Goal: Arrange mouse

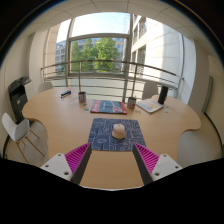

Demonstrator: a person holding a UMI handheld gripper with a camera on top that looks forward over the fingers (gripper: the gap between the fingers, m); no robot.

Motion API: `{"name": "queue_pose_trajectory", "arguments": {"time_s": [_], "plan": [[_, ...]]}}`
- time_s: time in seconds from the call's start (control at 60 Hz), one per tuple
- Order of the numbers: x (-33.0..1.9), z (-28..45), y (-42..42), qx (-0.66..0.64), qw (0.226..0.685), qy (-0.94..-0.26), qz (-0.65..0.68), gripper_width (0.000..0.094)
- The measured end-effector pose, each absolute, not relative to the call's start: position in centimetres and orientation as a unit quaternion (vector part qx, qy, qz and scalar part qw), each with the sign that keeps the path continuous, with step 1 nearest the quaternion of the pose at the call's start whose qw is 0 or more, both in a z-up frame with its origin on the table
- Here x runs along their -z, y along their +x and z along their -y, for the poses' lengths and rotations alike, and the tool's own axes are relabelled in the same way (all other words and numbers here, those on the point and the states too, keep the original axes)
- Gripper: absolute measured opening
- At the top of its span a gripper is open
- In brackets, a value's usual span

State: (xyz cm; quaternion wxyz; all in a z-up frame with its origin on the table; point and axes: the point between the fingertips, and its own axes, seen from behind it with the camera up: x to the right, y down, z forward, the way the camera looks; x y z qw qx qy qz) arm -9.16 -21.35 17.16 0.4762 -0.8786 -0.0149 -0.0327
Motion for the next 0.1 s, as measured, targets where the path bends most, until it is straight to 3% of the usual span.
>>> {"name": "queue_pose_trajectory", "arguments": {"time_s": [0.1], "plan": [[-17.16,21.85,-9.27,0.032,0.472,-0.881,0.014,0.0845]]}}
